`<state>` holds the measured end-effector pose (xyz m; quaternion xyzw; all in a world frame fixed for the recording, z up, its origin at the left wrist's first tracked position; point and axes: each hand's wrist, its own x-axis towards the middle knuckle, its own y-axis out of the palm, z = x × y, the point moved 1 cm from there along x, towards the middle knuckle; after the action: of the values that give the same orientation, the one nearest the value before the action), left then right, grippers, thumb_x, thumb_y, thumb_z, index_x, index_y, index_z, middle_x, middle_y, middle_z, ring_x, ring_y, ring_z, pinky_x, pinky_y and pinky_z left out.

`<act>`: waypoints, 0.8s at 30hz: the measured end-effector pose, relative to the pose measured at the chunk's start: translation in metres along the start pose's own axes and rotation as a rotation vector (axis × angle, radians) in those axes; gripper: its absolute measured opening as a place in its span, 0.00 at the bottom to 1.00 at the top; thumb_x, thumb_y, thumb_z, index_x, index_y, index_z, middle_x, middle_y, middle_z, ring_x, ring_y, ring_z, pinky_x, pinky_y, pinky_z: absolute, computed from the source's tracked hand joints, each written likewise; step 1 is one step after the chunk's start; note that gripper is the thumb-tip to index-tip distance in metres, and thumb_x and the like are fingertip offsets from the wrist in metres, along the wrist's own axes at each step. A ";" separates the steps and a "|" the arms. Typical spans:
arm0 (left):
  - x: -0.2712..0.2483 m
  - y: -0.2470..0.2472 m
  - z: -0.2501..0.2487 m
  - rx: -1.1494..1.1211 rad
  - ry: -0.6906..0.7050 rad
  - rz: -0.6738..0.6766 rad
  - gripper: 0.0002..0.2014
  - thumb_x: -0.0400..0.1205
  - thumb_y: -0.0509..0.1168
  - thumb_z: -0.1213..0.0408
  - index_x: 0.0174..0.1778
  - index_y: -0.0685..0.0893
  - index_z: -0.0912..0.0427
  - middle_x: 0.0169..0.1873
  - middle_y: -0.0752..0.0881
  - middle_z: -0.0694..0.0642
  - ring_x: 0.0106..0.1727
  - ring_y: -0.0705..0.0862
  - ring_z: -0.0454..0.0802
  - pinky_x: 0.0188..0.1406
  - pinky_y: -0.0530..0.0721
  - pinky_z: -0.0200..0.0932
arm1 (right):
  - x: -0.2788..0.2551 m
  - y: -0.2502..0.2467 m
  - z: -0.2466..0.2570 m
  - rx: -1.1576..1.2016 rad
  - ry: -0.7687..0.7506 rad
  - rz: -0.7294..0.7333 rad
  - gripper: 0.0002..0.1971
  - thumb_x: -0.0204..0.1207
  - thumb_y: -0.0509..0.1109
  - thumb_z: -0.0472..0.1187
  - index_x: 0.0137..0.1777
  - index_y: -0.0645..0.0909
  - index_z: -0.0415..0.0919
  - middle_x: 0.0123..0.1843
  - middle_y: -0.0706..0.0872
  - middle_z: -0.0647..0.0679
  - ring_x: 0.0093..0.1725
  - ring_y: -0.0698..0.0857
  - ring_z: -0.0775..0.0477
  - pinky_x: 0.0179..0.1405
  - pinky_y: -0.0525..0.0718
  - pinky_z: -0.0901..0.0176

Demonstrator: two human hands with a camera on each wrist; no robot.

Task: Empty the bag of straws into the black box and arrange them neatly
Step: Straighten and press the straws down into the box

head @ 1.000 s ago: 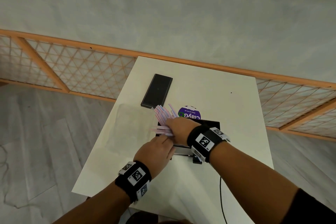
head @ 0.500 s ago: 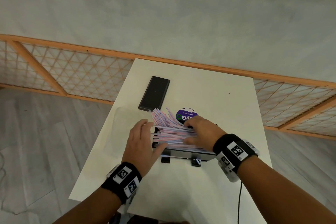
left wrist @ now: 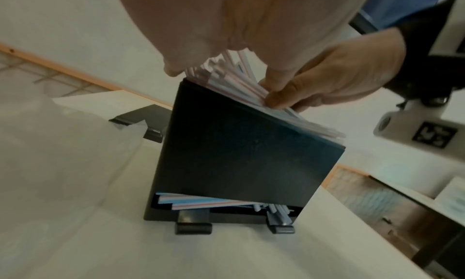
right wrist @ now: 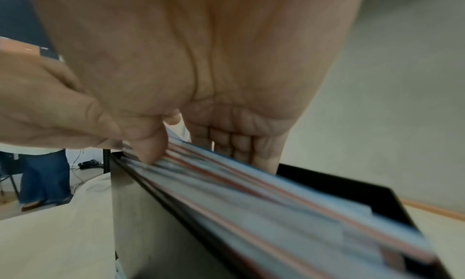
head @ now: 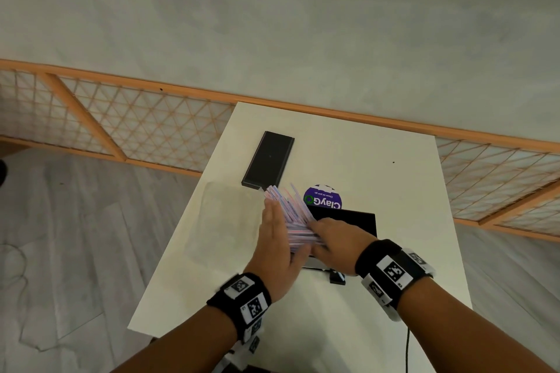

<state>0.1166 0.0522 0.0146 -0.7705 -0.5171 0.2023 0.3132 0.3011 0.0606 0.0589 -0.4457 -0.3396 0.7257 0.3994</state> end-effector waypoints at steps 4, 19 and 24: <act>-0.003 -0.008 -0.009 0.512 0.217 -0.102 0.40 0.88 0.55 0.46 0.90 0.47 0.63 0.89 0.44 0.64 0.90 0.44 0.63 0.87 0.51 0.65 | 0.000 -0.014 0.007 -0.039 -0.041 -0.012 0.17 0.78 0.60 0.56 0.62 0.79 0.51 0.56 0.83 0.51 0.55 0.84 0.48 0.55 0.84 0.52; -0.004 0.014 0.012 0.705 0.311 0.088 0.31 0.88 0.59 0.56 0.85 0.64 0.68 0.82 0.69 0.69 0.83 0.68 0.69 0.82 0.68 0.64 | 0.082 -0.049 0.042 -0.034 0.145 0.024 0.39 0.70 0.72 0.68 0.77 0.67 0.51 0.68 0.77 0.44 0.59 0.83 0.40 0.58 0.86 0.44; -0.007 0.013 0.010 0.697 0.331 0.069 0.27 0.83 0.56 0.62 0.79 0.73 0.67 0.75 0.78 0.67 0.77 0.76 0.66 0.80 0.72 0.61 | 0.091 -0.033 0.050 -0.056 0.139 -0.008 0.37 0.66 0.75 0.70 0.68 0.70 0.51 0.59 0.76 0.47 0.49 0.81 0.45 0.43 0.78 0.53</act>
<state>0.1164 0.0448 -0.0015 -0.6571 -0.3335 0.2491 0.6284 0.2389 0.1492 0.0710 -0.5044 -0.3330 0.6816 0.4125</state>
